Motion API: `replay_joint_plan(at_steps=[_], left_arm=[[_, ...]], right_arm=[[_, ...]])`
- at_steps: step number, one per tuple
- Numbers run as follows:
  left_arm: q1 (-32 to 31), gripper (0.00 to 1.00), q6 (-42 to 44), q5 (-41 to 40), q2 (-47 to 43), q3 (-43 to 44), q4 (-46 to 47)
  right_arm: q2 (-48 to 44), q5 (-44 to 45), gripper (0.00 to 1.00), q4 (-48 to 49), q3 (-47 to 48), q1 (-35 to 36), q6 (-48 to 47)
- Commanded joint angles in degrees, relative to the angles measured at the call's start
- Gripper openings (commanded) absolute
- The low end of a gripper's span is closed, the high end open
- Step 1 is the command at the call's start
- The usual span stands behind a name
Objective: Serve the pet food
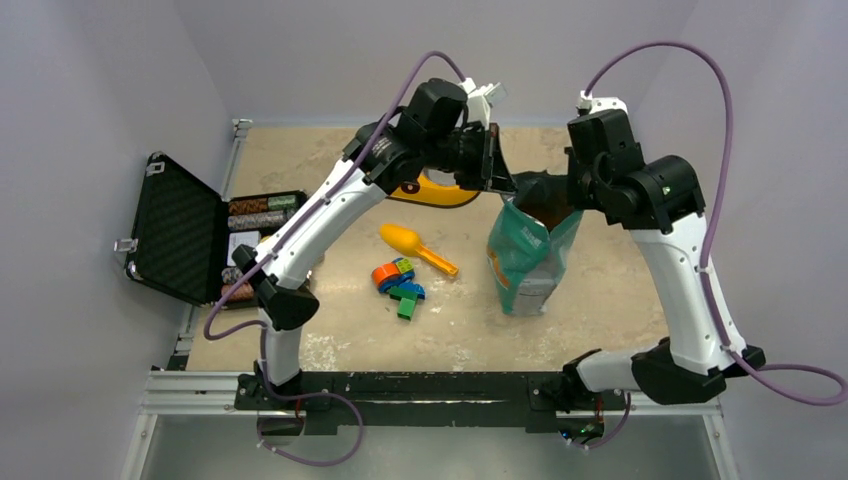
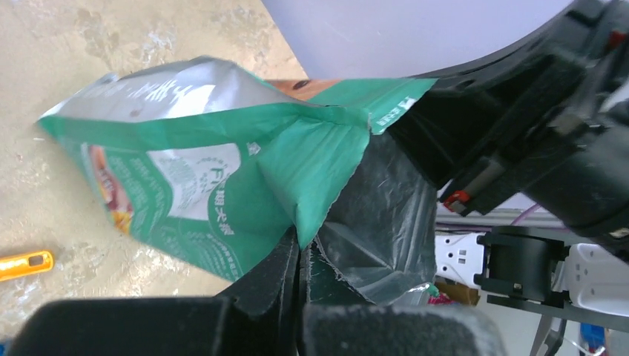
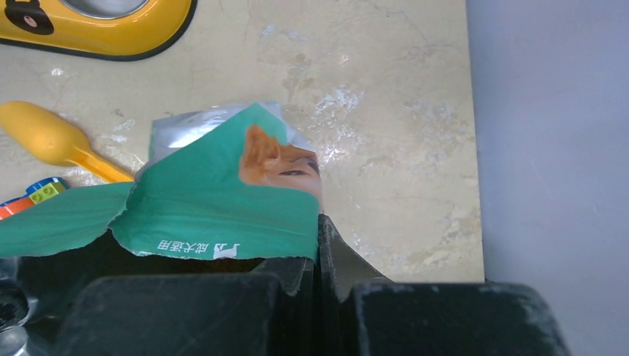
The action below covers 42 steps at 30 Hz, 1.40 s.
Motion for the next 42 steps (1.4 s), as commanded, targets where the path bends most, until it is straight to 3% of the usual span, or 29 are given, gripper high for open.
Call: replay_joint_plan(at_steps=[1,4,7,12,16,19,23,26,30,42], left_arm=[[-0.27,0.07,2.71,1.01,-4.67,-0.33,3.4],[-0.2,0.29,8.6,-5.28,-6.47,-1.36,-4.41],[0.58,0.47,11.91,-13.92,-11.13,-8.23,-9.72],[5.85,0.54,0.9,-26.21,-22.17,-26.98,-14.87],[9.34,0.65,-9.91,-25.84,-28.27,-42.23,-9.75],[10.53,0.65,-18.78,-19.14,-25.61,-48.08,-3.3],[10.7,0.55,-28.19,-17.2,-16.78,-46.16,-0.36],[10.59,0.45,-32.62,-19.79,-9.34,-42.92,1.12],[10.45,0.42,-37.64,-23.64,-1.34,-36.74,-3.44],[9.67,0.33,-48.54,-25.81,6.35,-38.86,-0.46]], right_arm=[[-6.67,11.35,0.0,6.03,6.14,-1.15,-2.3],[-7.94,4.88,0.0,8.73,2.1,-1.13,-3.22],[-9.06,-6.2,0.0,11.89,-4.88,-1.0,-1.5],[-11.79,-12.33,0.0,14.02,-14.91,-0.54,2.06],[-15.23,-13.78,0.0,14.6,-18.31,-0.53,1.43],[-16.88,-14.41,0.0,14.36,-19.4,-0.58,0.87],[-18.34,-16.25,0.0,13.83,-19.59,-0.56,1.24],[-19.57,-17.99,0.0,13.79,-20.21,-0.54,1.73],[-20.56,-18.3,0.0,13.28,-20.46,-0.53,0.7],[-21.32,-20.71,0.0,14.88,-22.38,0.41,-2.43]])
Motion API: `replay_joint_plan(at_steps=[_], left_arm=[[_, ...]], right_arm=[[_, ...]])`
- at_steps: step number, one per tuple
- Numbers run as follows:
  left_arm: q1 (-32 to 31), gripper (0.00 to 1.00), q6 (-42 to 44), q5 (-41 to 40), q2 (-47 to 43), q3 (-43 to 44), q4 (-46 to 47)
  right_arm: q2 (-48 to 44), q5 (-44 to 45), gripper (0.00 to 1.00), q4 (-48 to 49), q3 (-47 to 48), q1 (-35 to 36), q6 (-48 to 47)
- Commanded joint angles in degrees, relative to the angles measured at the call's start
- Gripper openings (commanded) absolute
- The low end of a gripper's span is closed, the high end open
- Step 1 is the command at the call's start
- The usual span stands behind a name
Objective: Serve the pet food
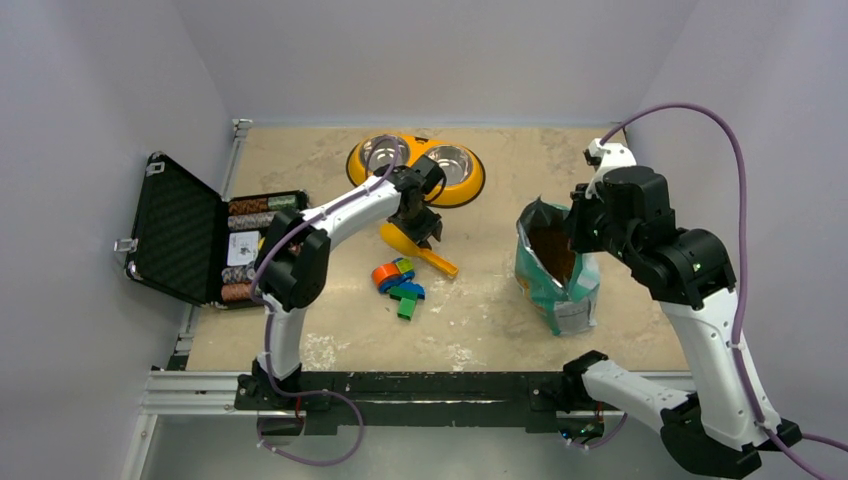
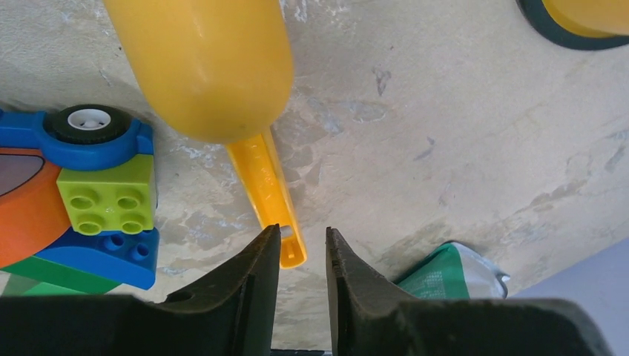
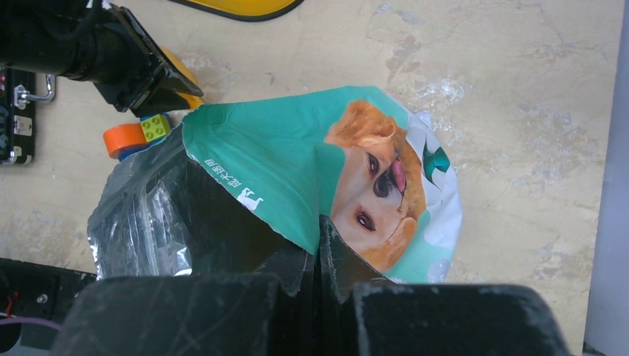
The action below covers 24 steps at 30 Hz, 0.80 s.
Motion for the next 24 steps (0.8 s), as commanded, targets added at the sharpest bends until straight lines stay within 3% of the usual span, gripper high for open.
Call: replay_joint_plan(at_steps=[1,19,21,24], left_arm=[[-0.48,0.32,-5.02,-2.05,0.77,0.16,1.25],[-0.78,0.33,-5.71,0.12,3.97,-4.97,3.72],[-0.74,0.31,-3.53,0.53,4.98,-4.63,5.15],[-0.56,0.2,5.08,2.06,7.63,-0.35,6.66]], right_arm=[[-0.6,-1.9,0.0,2.99,-0.3,1.43,-0.87],[-0.21,2.33,0.0,2.41,0.13,1.62,-1.09],[0.11,3.12,0.0,2.56,0.13,1.6,-0.94],[0.69,4.2,0.0,2.8,0.24,1.65,-0.88]])
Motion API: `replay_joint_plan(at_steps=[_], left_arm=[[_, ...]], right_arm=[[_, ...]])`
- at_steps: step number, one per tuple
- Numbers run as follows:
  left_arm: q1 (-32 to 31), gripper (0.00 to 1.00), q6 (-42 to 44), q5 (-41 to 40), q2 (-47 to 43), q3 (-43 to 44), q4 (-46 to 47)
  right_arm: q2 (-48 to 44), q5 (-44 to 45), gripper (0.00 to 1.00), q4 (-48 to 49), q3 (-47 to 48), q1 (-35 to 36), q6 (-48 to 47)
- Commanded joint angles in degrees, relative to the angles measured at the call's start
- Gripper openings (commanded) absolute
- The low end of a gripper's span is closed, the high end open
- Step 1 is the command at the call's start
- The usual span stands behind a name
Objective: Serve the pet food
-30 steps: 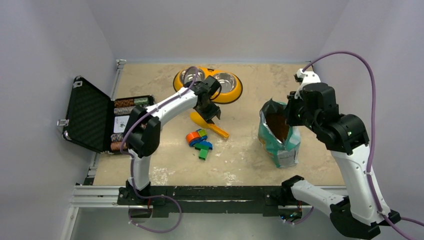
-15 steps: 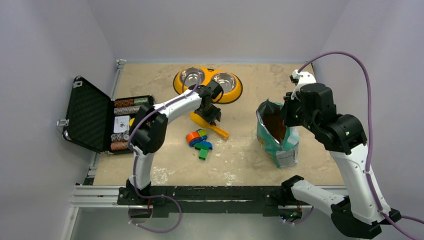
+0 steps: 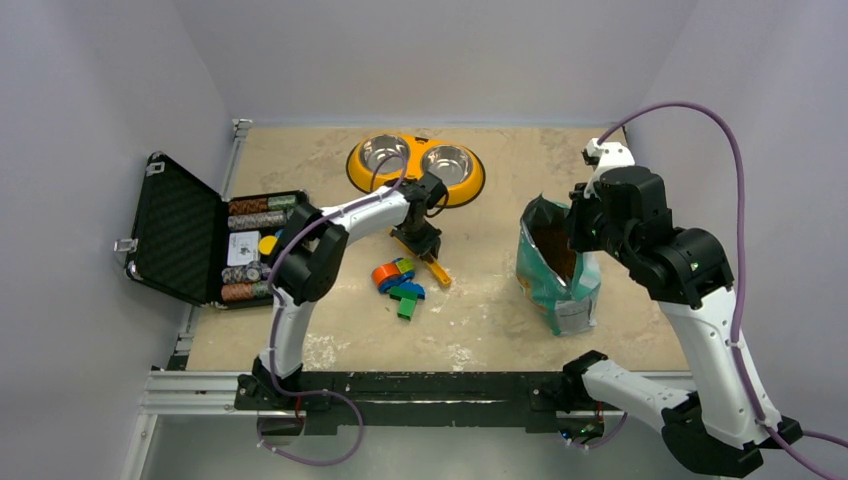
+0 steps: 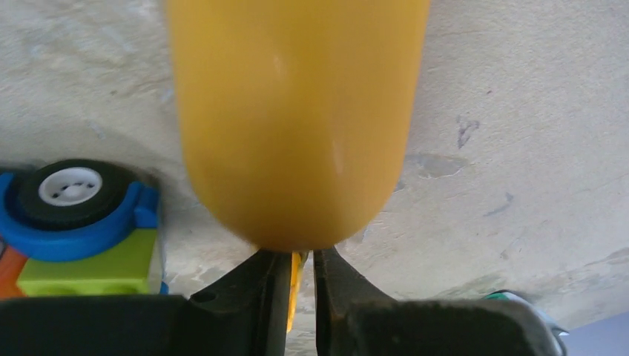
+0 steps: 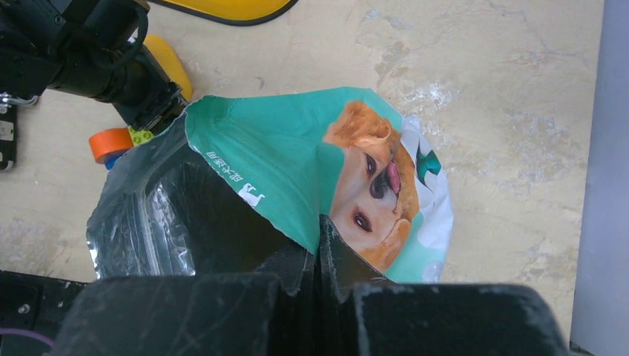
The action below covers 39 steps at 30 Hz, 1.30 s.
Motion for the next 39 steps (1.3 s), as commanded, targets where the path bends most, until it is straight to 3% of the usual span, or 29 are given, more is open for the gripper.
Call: replay_joint_plan(at_steps=[1,5,8,11,14,18,25,27,32,39], left_arm=[[0.08,0.15,12.44,2.69,3.53,6.4,2.8],[0.28,0.0,31.83,10.42,3.15,10.54,9.53],[0.21,0.0,45.86,19.93,-2.57,2.91,23.06],[0.34,0.0,52.33,33.77,-6.44,-5.79,38.68],[0.41,0.0,56.59,49.62,-4.15,-7.45,43.55],[1.49,0.0,52.98,61.79,0.54,-9.02,55.52],[3.42,0.0,23.86,72.41,13.05,-12.52,94.11],[3.81,0.0,24.7,71.19,13.74,-13.32,93.61],[4.0,0.02,43.24,64.52,10.09,-13.59,69.35],[4.07,0.18,46.73,63.84,10.38,-14.45,66.8]], right_arm=[[0.66,2.37,0.0,2.02,0.8,0.34,0.05],[0.6,2.62,0.0,3.14,-0.31,0.32,-0.18],[0.11,4.29,0.0,3.73,-1.07,0.26,-1.73],[-0.6,5.64,0.0,4.41,-1.52,0.26,-3.1],[-0.73,4.67,0.0,5.02,-1.98,0.22,-3.4],[-0.29,2.88,0.0,4.59,-2.16,0.26,-2.99],[-0.11,1.69,0.0,3.65,-2.13,0.23,-2.34],[-0.26,1.34,0.0,3.67,-2.34,0.25,-2.3],[0.19,1.38,0.0,3.75,-1.99,0.24,-2.5],[-0.62,2.13,0.0,3.63,-3.06,0.29,-3.19]])
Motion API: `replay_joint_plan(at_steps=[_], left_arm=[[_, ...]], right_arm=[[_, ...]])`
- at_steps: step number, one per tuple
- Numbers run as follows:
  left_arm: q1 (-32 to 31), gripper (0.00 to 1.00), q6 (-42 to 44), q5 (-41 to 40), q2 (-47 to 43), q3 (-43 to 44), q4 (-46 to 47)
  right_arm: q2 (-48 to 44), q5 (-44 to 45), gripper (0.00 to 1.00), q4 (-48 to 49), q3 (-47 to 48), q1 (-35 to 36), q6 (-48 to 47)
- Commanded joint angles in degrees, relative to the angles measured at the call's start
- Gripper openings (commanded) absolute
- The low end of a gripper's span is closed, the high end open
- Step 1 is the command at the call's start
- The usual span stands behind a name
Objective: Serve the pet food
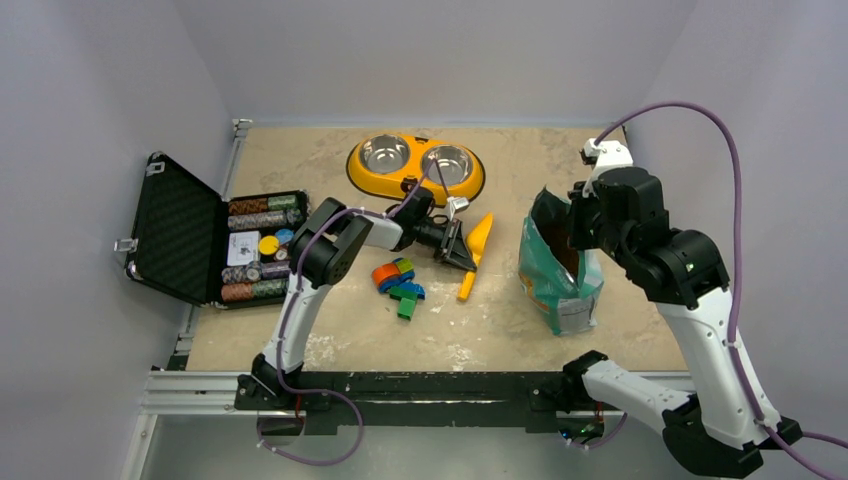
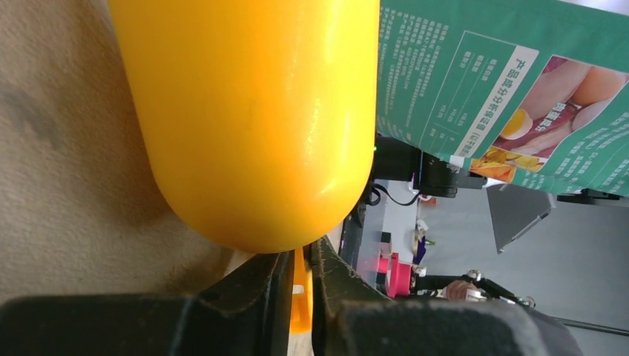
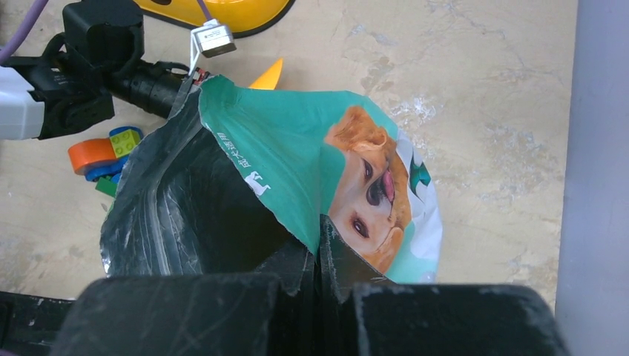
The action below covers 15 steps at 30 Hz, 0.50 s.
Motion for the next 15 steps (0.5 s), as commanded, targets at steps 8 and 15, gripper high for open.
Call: replay_joint_plan(at_steps=[8,15], left_arm=[[0.16,0.22,7.11,-1.73,-4.13,-2.48,-1.31],[0.53,0.3,4.66,-2.97,-5.79,-4.67,3.64]], right_arm=[[-1.14,0.14,0.0,1.09,-1.64,0.52,-1.4],[-1.42,0.34,0.0,0.96,-1.7,1.0,-1.54]])
